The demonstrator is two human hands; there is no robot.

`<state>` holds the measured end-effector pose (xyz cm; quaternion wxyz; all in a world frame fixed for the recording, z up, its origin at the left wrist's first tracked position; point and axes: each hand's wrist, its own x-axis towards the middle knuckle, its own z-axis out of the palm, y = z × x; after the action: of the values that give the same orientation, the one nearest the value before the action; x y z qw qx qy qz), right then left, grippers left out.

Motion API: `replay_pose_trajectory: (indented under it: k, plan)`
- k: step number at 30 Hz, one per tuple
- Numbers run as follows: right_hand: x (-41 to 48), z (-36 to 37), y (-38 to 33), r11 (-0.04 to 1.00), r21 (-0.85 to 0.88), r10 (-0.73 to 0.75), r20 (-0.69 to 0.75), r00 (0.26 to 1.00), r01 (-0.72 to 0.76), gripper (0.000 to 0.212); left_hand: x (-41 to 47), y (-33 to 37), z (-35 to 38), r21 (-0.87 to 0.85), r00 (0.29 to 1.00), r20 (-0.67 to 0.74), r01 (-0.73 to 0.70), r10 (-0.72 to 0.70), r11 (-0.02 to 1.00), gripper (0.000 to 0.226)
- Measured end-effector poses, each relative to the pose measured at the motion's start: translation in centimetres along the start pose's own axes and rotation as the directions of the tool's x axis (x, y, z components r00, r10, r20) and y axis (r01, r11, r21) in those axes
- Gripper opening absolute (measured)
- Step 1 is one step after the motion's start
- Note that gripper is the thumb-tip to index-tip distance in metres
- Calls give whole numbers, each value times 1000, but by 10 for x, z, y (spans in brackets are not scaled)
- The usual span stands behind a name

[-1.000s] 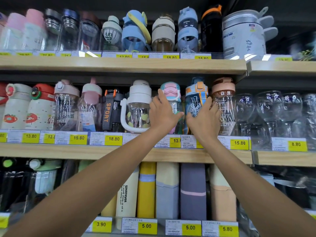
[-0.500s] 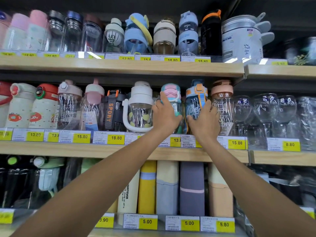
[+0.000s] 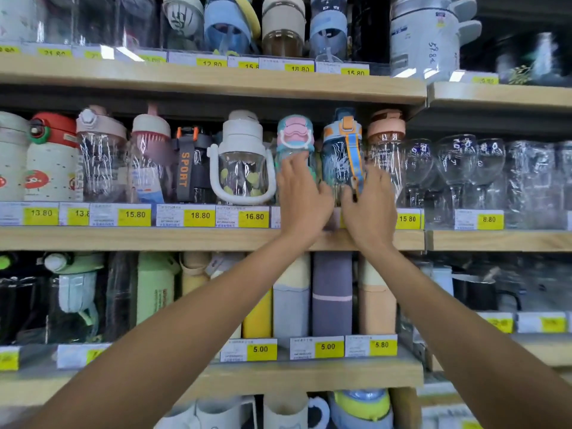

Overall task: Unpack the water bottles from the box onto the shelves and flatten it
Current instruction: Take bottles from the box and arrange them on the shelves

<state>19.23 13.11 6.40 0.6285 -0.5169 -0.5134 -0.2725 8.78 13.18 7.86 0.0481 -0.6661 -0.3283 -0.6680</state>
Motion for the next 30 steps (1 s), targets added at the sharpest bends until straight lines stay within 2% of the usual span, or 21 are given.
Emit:
replay_pose_trajectory:
  k: [4, 8, 12, 17, 20, 22, 24, 27, 29, 30]
  plan:
    - [-31, -28, 17, 997, 46, -61, 44, 997, 59, 28, -43, 13, 11, -277, 998, 56, 55, -41, 959, 38]
    - [-66, -69, 50, 999, 17, -42, 89, 995, 40, 22, -97, 30, 35, -422, 978, 194, 158, -81, 893, 31]
    - [-108, -113, 102, 999, -30, 28, 150, 988, -23, 20, -160, 44, 66, -446, 939, 328, 247, -100, 860, 28]
    - [-176, -174, 188, 969, -145, 225, 186, 956, -200, 18, -248, 70, 120, -398, 825, 553, 386, -118, 832, 27]
    - [-229, -224, 251, 901, -242, 411, 207, 888, -360, 18, -317, 91, 166, -316, 715, 684, 469, -144, 825, 29]
    - [-264, -262, 288, 839, -322, 522, 251, 815, -438, 19, -367, 102, 198, -225, 593, 785, 546, -182, 807, 29]
    - [-303, -311, 331, 761, -392, 636, 294, 713, -517, 21, -432, 121, 234, -122, 432, 880, 607, -198, 785, 28]
    - [-354, -375, 386, 632, -496, 765, 278, 581, -595, 27, -517, 146, 275, 18, 182, 968, 636, -173, 772, 25]
    - [-386, -416, 417, 538, -554, 836, 254, 486, -635, 26, -572, 166, 295, 84, 54, 987, 635, -152, 768, 24]
    - [-397, -427, 423, 498, -570, 861, 236, 450, -653, 24, -589, 171, 300, 97, 26, 989, 634, -146, 767, 23]
